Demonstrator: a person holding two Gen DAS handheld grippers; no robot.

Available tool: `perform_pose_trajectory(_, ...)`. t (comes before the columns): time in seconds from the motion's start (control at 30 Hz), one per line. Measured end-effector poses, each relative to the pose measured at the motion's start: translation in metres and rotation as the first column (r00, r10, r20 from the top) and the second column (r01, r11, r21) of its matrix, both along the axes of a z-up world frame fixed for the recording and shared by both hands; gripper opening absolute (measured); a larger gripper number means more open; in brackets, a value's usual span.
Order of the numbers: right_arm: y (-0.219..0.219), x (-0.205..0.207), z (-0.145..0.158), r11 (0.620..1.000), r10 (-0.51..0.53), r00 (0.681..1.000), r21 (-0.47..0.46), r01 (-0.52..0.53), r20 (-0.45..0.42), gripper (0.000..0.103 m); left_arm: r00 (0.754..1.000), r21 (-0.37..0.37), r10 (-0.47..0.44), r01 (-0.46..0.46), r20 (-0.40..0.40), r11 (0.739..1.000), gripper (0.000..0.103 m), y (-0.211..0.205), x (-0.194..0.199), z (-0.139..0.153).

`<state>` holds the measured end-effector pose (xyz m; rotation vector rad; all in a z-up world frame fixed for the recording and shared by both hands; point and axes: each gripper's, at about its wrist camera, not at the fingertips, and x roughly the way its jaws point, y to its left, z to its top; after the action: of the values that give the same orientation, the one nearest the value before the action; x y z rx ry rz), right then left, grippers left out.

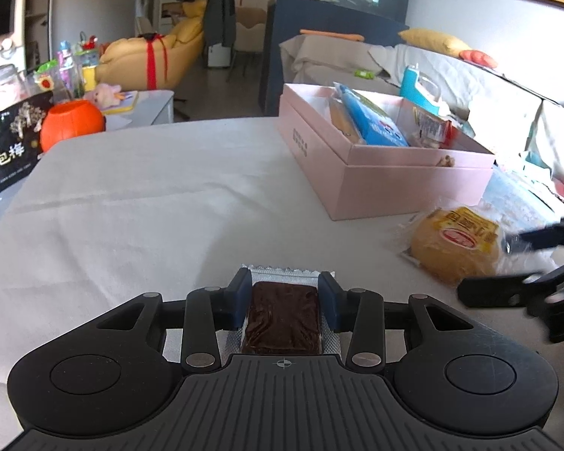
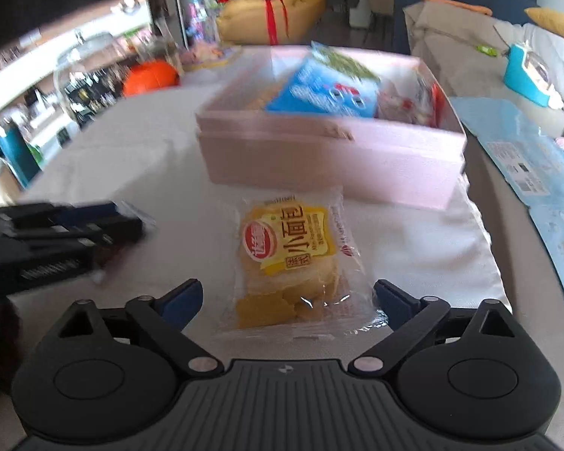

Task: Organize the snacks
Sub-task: 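Grasp the brown chocolate bar packet with the left tool while the right tool holds the bun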

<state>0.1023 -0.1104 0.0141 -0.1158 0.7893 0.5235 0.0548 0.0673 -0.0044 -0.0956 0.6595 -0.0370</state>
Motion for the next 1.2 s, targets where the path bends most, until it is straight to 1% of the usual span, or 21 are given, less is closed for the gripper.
perform_pose_trajectory(0.07, 0.001, -0.004, 0.012, 0.999, 0.034, 0.999, 0.023, -0.035, 0.040, 0.098, 1.000, -0.002, 0.000, 0.000, 0.001, 1.000, 0.044, 0.000, 0.000, 0.000)
perform_pose_trajectory(0.1, 0.002, -0.005, 0.018, 0.999, 0.034, 0.997, 0.023, -0.035, 0.064, 0.098, 1.000, -0.001, 0.001, -0.001, 0.001, 1.000, 0.044, 0.000, 0.000, 0.000)
perform_pose_trajectory(0.2, 0.005, 0.005, 0.025, 1.000, -0.017, 0.994, 0.004, 0.016, 0.104, 0.098, 1.000, -0.001, 0.001, -0.001, 0.001, 1.000, 0.044, 0.000, 0.000, 0.000)
perform_pose_trajectory(0.27, 0.007, 0.016, 0.021, 0.998, -0.060, 0.994, 0.002, 0.060, 0.093, 0.098, 1.000, -0.003, 0.001, -0.001, 0.001, 1.000, 0.044, 0.000, 0.000, 0.000)
perform_pose_trajectory(0.4, 0.016, 0.031, 0.002, 0.998, -0.065, 0.997, -0.024, 0.066, 0.043, 0.098, 1.000, -0.040, 0.007, -0.008, -0.004, 0.999, 0.043, 0.004, -0.003, 0.000)
perform_pose_trajectory(0.53, 0.012, 0.037, -0.018, 0.995, -0.087, 0.996, -0.040, 0.086, -0.004, 0.097, 0.998, -0.049, -0.044, 0.042, -0.042, 0.998, 0.043, 0.007, -0.007, 0.005)
perform_pose_trajectory(0.57, 0.010, 0.033, -0.020, 0.996, -0.086, 0.996, -0.035, 0.087, 0.003, 0.097, 0.997, -0.049, -0.059, 0.057, -0.058, 0.997, 0.043, 0.009, -0.008, 0.007)
perform_pose_trajectory(0.73, 0.003, 0.024, -0.024, 0.994, -0.082, 0.996, -0.064, 0.084, 0.042, 0.097, 0.986, -0.017, -0.112, 0.111, -0.120, 0.994, 0.045, 0.008, -0.012, 0.012)
perform_pose_trajectory(0.87, 0.003, 0.021, -0.025, 0.995, -0.078, 0.995, -0.062, 0.082, 0.059, 0.097, 0.983, -0.027, -0.107, 0.104, -0.146, 0.994, 0.045, 0.008, -0.009, 0.013)
perform_pose_trajectory(0.97, 0.001, 0.022, -0.024, 0.995, -0.077, 0.995, -0.052, 0.080, 0.058, 0.097, 0.977, -0.007, -0.117, 0.117, -0.176, 0.993, 0.044, 0.003, -0.010, 0.016)
perform_pose_trajectory(1.1, 0.001, 0.022, -0.022, 0.996, -0.072, 0.995, -0.043, 0.075, 0.064, 0.096, 0.975, 0.044, -0.131, 0.141, -0.181, 0.989, 0.044, -0.004, -0.012, 0.015)
perform_pose_trajectory(1.2, 0.005, 0.023, -0.017, 0.997, -0.061, 0.994, -0.048, 0.066, 0.094, 0.092, 0.975, 0.057, -0.125, 0.138, -0.185, 0.989, 0.045, -0.006, -0.011, 0.015)
